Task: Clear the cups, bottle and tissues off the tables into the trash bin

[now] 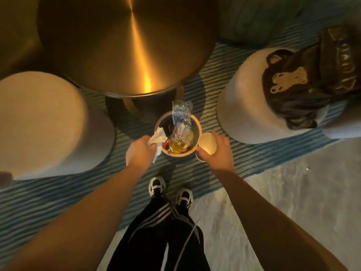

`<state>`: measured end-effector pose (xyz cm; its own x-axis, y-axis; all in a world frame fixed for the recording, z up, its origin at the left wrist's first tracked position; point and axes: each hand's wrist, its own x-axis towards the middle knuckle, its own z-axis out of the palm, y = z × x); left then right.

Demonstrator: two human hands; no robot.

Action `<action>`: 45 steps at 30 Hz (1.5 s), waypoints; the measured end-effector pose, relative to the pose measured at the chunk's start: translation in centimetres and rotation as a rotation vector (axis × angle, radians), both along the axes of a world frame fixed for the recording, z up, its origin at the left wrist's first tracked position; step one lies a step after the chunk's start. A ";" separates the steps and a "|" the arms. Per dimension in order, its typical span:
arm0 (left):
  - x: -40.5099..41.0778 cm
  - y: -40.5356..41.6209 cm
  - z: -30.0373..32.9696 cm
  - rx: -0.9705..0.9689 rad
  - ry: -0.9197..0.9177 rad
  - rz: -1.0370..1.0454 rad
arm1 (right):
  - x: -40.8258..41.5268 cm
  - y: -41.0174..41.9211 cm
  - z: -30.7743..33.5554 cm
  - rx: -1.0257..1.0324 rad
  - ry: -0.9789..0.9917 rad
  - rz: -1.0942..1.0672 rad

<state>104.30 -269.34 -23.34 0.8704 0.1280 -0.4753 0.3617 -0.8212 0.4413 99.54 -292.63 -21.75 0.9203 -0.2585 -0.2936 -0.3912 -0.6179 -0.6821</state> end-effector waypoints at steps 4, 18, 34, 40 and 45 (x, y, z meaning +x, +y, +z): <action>3.8 -2.8 -9.8 0.006 0.055 -0.013 | 3.9 -0.9 -7.2 0.012 0.015 -0.042; 6.8 -1.5 -22.6 -0.332 0.010 -0.099 | 9.1 0.4 -22.3 -0.078 0.122 0.043; 5.2 0.3 -5.0 -0.028 -0.090 -0.086 | 7.1 0.4 -6.7 -0.162 -0.054 0.150; 1.2 2.8 6.5 0.013 -0.176 -0.027 | 4.3 0.8 3.7 -0.115 0.029 0.244; -3.4 5.1 12.7 0.074 -0.262 0.153 | 2.5 3.2 9.7 -0.146 -0.032 0.411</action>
<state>100.94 -264.27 -10.64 0.9300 0.2926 -0.2223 0.3655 -0.7992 0.4771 102.00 -289.39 -12.09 0.9634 0.0944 -0.2508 -0.0728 -0.8086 -0.5838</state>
